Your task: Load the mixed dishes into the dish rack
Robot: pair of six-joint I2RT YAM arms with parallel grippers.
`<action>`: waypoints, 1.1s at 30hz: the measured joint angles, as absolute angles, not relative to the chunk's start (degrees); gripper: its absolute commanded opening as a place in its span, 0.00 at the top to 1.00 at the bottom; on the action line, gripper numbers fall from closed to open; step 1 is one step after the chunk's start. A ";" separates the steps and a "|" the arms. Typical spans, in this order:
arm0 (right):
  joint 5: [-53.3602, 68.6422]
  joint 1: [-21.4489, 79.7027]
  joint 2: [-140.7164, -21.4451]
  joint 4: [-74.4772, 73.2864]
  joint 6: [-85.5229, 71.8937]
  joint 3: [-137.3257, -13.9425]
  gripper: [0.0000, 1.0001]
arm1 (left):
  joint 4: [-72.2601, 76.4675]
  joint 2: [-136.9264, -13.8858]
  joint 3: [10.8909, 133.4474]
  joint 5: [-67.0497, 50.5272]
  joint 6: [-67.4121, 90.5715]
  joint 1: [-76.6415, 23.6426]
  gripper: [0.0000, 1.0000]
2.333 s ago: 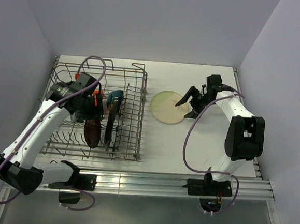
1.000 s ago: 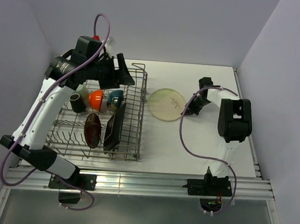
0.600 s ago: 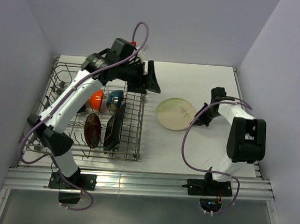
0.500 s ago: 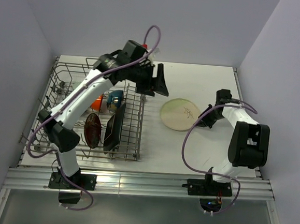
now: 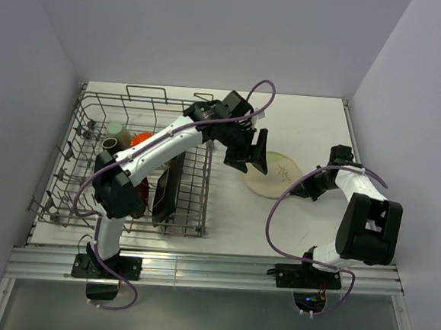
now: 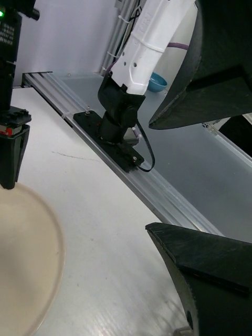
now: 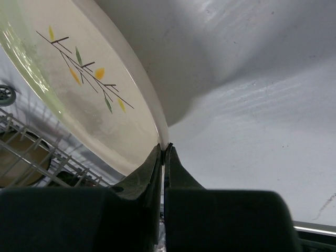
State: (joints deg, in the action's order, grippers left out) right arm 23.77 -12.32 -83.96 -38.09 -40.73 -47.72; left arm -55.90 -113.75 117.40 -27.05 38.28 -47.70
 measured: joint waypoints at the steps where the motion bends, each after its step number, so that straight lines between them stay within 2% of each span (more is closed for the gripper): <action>1: 24.01 -12.56 -83.77 -37.95 -41.15 -47.40 1.00 | -55.07 -113.75 116.33 -27.03 38.83 -47.90 0.22; 5: 25.39 -12.95 -82.98 -37.56 -43.62 -46.89 1.00 | -51.00 -114.08 111.04 -26.96 42.81 -48.62 0.22; 12: 27.75 -13.02 -82.74 -36.42 -47.46 -46.89 1.00 | -48.80 -117.60 112.62 -22.72 49.04 -49.98 0.14; 25: 31.27 -13.02 -83.29 -35.73 -52.95 -47.35 1.00 | -47.31 -124.36 113.16 -16.32 55.88 -51.44 0.14; 33: 32.73 -13.02 -83.85 -34.76 -55.27 -48.01 1.00 | -46.02 -127.50 112.62 -16.34 58.72 -51.29 0.14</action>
